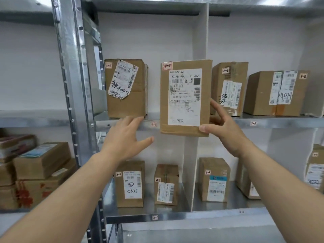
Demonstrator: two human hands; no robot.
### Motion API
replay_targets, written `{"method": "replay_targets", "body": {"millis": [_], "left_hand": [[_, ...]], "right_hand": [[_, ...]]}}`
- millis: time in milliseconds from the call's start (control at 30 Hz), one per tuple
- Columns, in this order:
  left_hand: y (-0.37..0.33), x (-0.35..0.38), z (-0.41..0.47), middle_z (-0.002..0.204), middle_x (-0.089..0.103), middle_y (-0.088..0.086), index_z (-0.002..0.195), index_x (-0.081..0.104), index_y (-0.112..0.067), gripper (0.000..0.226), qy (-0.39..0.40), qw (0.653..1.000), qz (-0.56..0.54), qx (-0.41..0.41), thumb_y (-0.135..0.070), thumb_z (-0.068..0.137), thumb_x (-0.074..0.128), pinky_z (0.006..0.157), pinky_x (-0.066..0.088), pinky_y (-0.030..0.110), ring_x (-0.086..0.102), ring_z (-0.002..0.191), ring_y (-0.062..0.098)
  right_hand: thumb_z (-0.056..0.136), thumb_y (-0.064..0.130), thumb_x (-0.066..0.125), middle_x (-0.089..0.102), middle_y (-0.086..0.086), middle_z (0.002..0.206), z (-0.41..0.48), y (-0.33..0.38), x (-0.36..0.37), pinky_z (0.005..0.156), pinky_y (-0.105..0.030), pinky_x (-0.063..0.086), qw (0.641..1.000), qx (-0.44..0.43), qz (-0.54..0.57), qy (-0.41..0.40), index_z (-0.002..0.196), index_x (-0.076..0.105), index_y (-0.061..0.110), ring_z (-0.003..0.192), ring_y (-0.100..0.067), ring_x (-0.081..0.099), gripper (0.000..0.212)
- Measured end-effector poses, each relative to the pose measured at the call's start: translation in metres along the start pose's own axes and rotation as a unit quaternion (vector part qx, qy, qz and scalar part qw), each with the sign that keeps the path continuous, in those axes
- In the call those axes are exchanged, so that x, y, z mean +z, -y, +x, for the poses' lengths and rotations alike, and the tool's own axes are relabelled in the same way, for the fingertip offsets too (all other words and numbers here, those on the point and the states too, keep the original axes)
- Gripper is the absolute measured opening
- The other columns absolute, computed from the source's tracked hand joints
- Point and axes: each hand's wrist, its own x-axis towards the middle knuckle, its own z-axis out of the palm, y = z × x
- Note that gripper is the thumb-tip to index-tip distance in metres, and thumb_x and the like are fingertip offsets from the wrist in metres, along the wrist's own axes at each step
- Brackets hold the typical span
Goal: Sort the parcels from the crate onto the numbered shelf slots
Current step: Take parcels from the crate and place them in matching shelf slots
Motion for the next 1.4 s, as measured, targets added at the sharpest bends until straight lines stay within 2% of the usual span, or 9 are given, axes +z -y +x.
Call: {"method": "replay_targets", "body": {"millis": [167, 300, 467, 567, 733, 833, 1067, 1300, 1400], "left_hand": [[-0.005, 0.001, 0.039, 0.144, 0.04, 0.001, 0.148, 0.029, -0.021, 0.081, -0.007, 1.0, 0.008, 0.018, -0.065, 0.084, 0.051, 0.104, 0.032, 0.034, 0.034, 0.132, 0.021], [-0.008, 0.009, 0.073, 0.147, 0.041, -0.002, 0.15, 0.026, -0.021, 0.085, 0.017, 0.994, -0.109, 0.005, -0.064, 0.081, 0.054, 0.104, 0.035, 0.034, 0.038, 0.133, 0.017], [-0.018, 0.022, 0.105, 0.111, 0.061, -0.022, 0.133, 0.049, -0.028, 0.049, 0.041, 0.916, -0.395, -0.048, -0.04, 0.088, 0.063, 0.09, 0.044, 0.018, 0.056, 0.1, -0.009], [-0.021, 0.037, 0.121, 0.108, 0.063, -0.021, 0.122, 0.056, -0.026, 0.034, 0.015, 0.884, -0.462, -0.066, -0.032, 0.089, 0.064, 0.086, 0.045, 0.014, 0.058, 0.1, -0.006], [-0.017, 0.056, 0.146, 0.106, 0.062, -0.013, 0.114, 0.051, -0.026, 0.027, 0.013, 0.885, -0.456, -0.091, -0.023, 0.09, 0.064, 0.079, 0.045, 0.014, 0.06, 0.097, 0.005], [-0.016, 0.067, 0.16, 0.117, 0.062, -0.006, 0.124, 0.05, -0.024, 0.038, 0.011, 0.903, -0.415, -0.115, -0.027, 0.089, 0.065, 0.095, 0.048, 0.032, 0.059, 0.107, 0.015], [-0.013, 0.085, 0.171, 0.129, 0.058, -0.002, 0.135, 0.044, -0.019, 0.051, 0.065, 0.928, -0.337, -0.143, -0.03, 0.09, 0.064, 0.097, 0.048, 0.04, 0.056, 0.112, 0.02], [-0.013, 0.087, 0.17, 0.129, 0.059, 0.0, 0.137, 0.042, -0.018, 0.054, 0.07, 0.937, -0.314, -0.14, -0.027, 0.089, 0.064, 0.097, 0.042, 0.029, 0.055, 0.115, 0.021], [-0.015, 0.084, 0.166, 0.131, 0.058, -0.002, 0.141, 0.036, -0.021, 0.06, 0.058, 0.939, -0.312, -0.134, -0.027, 0.088, 0.065, 0.097, 0.046, 0.035, 0.057, 0.113, 0.023]], "right_hand": [[0.065, 0.018, 0.075, 0.065, 0.007, 0.108, 0.032, -0.001, 0.0, 0.07, -0.011, 0.05, 1.0, -0.01, -0.004, -0.008, 0.139, 0.034, 0.042, 0.091, 0.006, 0.064, 0.088], [0.071, 0.01, 0.078, 0.065, 0.002, 0.109, 0.055, -0.005, 0.001, 0.069, -0.009, 0.049, 1.0, -0.011, 0.001, -0.021, 0.139, 0.035, 0.042, 0.092, 0.003, 0.065, 0.086], [0.058, 0.024, 0.076, 0.064, 0.0, 0.116, 0.084, -0.012, 0.008, 0.076, -0.014, 0.048, 1.0, -0.004, -0.009, -0.024, 0.145, 0.031, 0.042, 0.105, -0.007, 0.062, 0.099], [0.062, 0.023, 0.075, 0.064, 0.003, 0.12, 0.1, -0.019, 0.011, 0.072, -0.009, 0.048, 1.0, 0.006, -0.016, -0.014, 0.148, 0.027, 0.038, 0.105, -0.007, 0.063, 0.1], [0.08, 0.007, 0.07, 0.061, 0.001, 0.128, 0.128, -0.033, 0.018, 0.094, -0.031, 0.05, 0.997, 0.029, -0.064, 0.007, 0.149, 0.027, 0.031, 0.115, -0.018, 0.059, 0.084], [0.085, 0.006, 0.065, 0.058, 0.002, 0.132, 0.14, -0.036, 0.024, 0.1, -0.038, 0.047, 0.991, 0.03, -0.131, -0.023, 0.145, 0.032, 0.027, 0.117, -0.018, 0.056, 0.072], [0.087, 0.011, 0.06, 0.06, -0.003, 0.126, 0.151, -0.049, 0.031, 0.093, -0.035, 0.047, 0.959, 0.082, -0.27, -0.035, 0.14, 0.034, 0.022, 0.111, -0.026, 0.058, 0.06], [0.09, 0.01, 0.057, 0.06, -0.009, 0.122, 0.147, -0.049, 0.034, 0.093, -0.041, 0.048, 0.944, 0.112, -0.309, -0.043, 0.128, 0.04, 0.014, 0.108, -0.03, 0.057, 0.042], [0.089, 0.009, 0.058, 0.058, -0.011, 0.124, 0.143, -0.045, 0.035, 0.094, -0.043, 0.048, 0.942, 0.116, -0.311, -0.049, 0.133, 0.035, 0.011, 0.11, -0.031, 0.057, 0.05]]}}
